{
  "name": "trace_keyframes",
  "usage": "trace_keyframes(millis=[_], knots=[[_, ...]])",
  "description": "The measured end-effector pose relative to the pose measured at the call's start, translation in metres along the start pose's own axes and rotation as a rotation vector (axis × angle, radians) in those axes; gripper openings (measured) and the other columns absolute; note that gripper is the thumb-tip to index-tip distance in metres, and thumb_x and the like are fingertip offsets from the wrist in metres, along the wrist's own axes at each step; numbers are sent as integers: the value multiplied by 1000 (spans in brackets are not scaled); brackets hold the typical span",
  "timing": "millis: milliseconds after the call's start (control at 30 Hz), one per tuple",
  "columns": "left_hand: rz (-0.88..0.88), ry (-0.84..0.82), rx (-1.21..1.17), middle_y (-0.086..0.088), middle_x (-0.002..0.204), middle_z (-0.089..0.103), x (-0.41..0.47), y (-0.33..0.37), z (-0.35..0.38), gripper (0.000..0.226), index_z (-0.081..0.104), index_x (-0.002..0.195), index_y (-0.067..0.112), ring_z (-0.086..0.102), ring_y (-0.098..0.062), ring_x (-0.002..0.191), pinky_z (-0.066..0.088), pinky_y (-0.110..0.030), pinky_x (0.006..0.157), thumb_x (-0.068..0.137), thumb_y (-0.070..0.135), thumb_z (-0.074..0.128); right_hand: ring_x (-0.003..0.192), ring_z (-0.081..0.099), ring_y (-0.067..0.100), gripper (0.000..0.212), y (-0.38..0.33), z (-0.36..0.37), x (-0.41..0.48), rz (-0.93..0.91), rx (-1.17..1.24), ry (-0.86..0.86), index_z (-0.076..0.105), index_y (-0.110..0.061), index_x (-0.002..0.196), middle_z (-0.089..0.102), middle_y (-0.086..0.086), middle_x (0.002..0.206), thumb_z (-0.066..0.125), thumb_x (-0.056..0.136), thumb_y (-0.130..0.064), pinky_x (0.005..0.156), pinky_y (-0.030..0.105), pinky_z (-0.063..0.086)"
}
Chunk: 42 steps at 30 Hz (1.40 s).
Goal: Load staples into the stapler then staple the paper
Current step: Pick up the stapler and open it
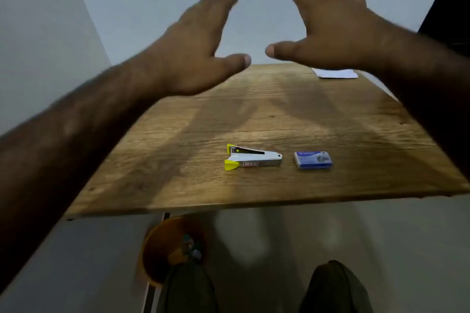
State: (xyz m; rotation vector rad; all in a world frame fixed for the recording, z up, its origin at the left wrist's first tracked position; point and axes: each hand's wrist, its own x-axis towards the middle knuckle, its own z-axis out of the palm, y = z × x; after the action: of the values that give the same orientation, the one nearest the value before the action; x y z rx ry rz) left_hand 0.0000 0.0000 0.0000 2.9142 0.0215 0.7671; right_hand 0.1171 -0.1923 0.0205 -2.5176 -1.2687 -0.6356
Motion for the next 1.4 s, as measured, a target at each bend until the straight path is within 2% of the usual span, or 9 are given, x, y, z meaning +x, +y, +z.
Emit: trace_keyframes(millis=[167,300,400,600,933,1000,1133,1233,1400], knots=[[-42,-301,-165,3,169,16,-42,8,21,105,12,160,23,19,-14,153,15,-25,116,81,65,68,146,36,20,86,-1,12,-34,-7,126,-225,24,-38,156,32,-8,162,63,83,-64,115,49,30],[-76,-540,-95,4,166,23,-63,5,37,107,26,156,22,28,-16,150,27,-34,118,72,78,63,107,54,-5,57,-9,33,-53,-30,248,-570,55,-43,132,58,-30,114,63,82,-68,76,11,34],[-88,-626,-105,1,162,31,-72,3,52,86,46,147,19,32,-15,146,30,-31,116,78,66,68,104,55,0,53,-13,60,-61,-87,237,-665,59,-42,127,59,-26,109,65,81,-67,82,24,44],[-109,-471,-264,3,125,60,-75,-5,69,44,66,114,22,58,-15,113,49,-42,97,79,47,79,83,55,-3,39,-10,94,-65,-107,305,-551,71,-41,109,60,-20,99,71,76,-62,63,23,37],[-176,-264,-912,-24,103,68,-55,-17,77,54,64,125,7,70,-33,93,57,-42,92,78,-15,75,67,69,6,35,-5,108,-47,114,917,-557,73,-21,95,78,3,85,93,66,-23,63,25,56],[-189,-243,-989,-27,105,68,-49,-17,77,56,63,128,6,68,-47,97,55,-47,96,77,-16,74,68,69,4,33,-5,111,-43,84,978,-542,76,-18,96,78,4,83,93,68,-21,63,22,55],[-287,-147,-1046,-19,90,67,-44,-17,84,42,70,120,9,62,-23,82,58,-38,90,81,-8,75,73,76,16,36,-3,119,-36,113,1159,-519,76,-18,104,80,8,85,90,72,-12,63,28,58],[-333,-48,-1093,-30,100,73,-46,-11,90,28,72,115,4,68,-28,87,58,-52,87,87,1,72,81,78,30,35,-6,125,-31,130,1189,-491,76,-17,106,80,12,88,88,73,-13,67,37,63],[-302,-47,-976,-27,101,73,-37,-13,90,22,74,112,5,72,-39,86,62,-49,79,91,5,70,91,78,22,36,-4,129,-24,184,1281,-563,77,-14,107,80,12,96,86,75,-26,68,27,62]])
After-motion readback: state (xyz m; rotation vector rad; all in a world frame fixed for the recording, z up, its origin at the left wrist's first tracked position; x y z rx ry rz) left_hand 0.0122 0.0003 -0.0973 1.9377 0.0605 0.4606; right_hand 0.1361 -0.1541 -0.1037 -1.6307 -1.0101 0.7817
